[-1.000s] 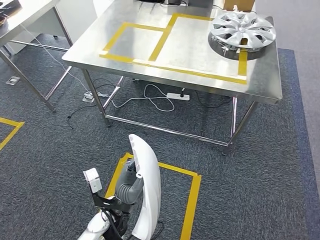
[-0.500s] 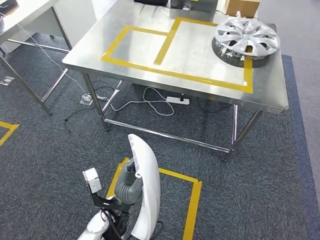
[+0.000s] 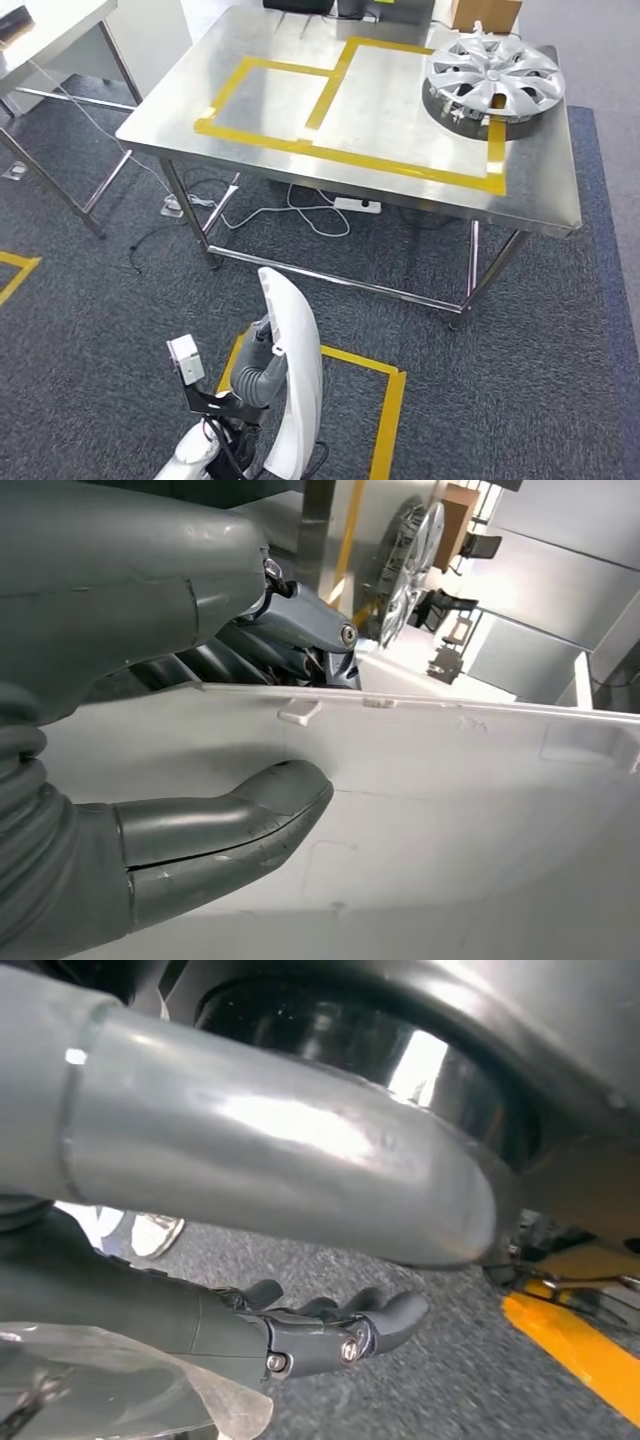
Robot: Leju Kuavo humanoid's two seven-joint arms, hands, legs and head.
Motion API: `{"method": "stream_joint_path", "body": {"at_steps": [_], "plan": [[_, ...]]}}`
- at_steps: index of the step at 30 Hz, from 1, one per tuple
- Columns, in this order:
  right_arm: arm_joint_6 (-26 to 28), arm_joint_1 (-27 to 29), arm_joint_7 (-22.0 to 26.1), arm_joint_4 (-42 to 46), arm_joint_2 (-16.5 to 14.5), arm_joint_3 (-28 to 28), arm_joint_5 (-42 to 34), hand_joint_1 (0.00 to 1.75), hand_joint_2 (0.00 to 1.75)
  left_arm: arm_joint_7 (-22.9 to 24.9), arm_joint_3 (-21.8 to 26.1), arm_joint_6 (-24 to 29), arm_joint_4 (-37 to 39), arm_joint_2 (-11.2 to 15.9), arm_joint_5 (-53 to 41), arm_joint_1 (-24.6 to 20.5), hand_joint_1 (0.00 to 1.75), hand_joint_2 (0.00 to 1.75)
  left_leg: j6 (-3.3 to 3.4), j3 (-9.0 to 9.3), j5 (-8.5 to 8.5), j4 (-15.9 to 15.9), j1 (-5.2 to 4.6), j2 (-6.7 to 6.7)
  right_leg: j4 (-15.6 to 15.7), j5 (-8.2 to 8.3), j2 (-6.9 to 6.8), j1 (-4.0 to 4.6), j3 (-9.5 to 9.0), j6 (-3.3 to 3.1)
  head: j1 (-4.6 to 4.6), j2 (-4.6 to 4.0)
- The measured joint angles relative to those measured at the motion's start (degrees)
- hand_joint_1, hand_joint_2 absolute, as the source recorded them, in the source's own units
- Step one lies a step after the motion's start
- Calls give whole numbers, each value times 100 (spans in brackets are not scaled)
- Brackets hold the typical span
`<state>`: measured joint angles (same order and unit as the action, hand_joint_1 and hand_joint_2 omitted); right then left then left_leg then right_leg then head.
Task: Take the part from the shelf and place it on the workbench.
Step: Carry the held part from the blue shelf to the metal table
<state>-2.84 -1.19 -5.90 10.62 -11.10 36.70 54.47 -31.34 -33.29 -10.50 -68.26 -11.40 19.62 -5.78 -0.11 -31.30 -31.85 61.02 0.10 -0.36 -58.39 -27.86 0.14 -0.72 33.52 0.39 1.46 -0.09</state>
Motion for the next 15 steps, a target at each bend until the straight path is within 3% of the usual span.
{"method": "stream_joint_path", "body": {"at_steps": [1, 3, 4, 5, 6, 8, 9, 11, 14, 15], "plan": [[-5, -3, 1, 0, 0, 2, 7, 0, 0, -1, 0, -1, -2, 2, -1, -1, 175, 175, -24, -138, -116, 287, 9, 2, 12, -24, -6, -8, -51, -32, -15, 0], [-14, -5, 1, 0, 0, 6, 23, 0, 0, -2, 0, -2, -1, 6, 1, -1, 175, 175, -61, -591, -332, 1037, 24, 3, 15, -91, -13, -6, -127, -67, -29, 0], [-15, -1, 0, 0, 0, 9, 29, 0, 0, -2, 0, -2, 0, 8, 1, -1, 175, 175, -69, -785, -342, 1290, 29, 3, 15, -129, -10, -4, -171, -68, -31, 0], [-15, 3, -1, 0, 0, 12, 34, 0, 0, -2, 0, -2, 1, 8, 0, 0, 175, 175, -69, -891, -242, 1354, 31, 3, 15, -169, -5, -3, -222, -65, -29, 0], [-16, 9, -1, 0, 0, 15, 39, 0, 0, -2, 0, -3, 1, 8, 0, -1, 175, 175, -59, -892, -37, 1201, 31, 3, 15, -213, 3, -3, -283, -59, -31, 0], [-19, 15, -1, -1, 0, 20, 48, 0, 0, -2, 0, -4, 2, 9, -1, -2, 175, 175, -13, -687, 451, 536, 20, 3, 18, -310, 20, 2, -401, -25, -28, 0], [-21, 16, 0, -2, 0, 21, 53, 0, 0, -2, 0, -4, 3, 9, -1, -2, 175, 175, 17, -564, 576, 214, 9, 3, 15, -358, 28, 11, -435, 8, -34, 0], [-22, 7, 1, -3, 0, 21, 59, 0, 0, -4, -2, -6, 5, 9, -5, -2, 175, 175, 77, -444, 559, -57, -17, 1, 38, -421, 26, 20, -440, 79, -22, 0], [-22, -20, 0, 0, 0, 21, 61, 0, 0, -10, -2, -8, 3, 1, -9, 1, 175, 175, 168, -360, 501, -161, -2, -10, 58, -491, -2, 9, -467, 170, 2, 0], [-22, -29, 1, 1, 0, 21, 64, 0, 0, -11, -2, -8, 2, -2, -9, 2, 175, 175, 197, -318, 492, -195, 13, -8, -74, -564, -7, 9, -415, 197, 18, 0]]}}
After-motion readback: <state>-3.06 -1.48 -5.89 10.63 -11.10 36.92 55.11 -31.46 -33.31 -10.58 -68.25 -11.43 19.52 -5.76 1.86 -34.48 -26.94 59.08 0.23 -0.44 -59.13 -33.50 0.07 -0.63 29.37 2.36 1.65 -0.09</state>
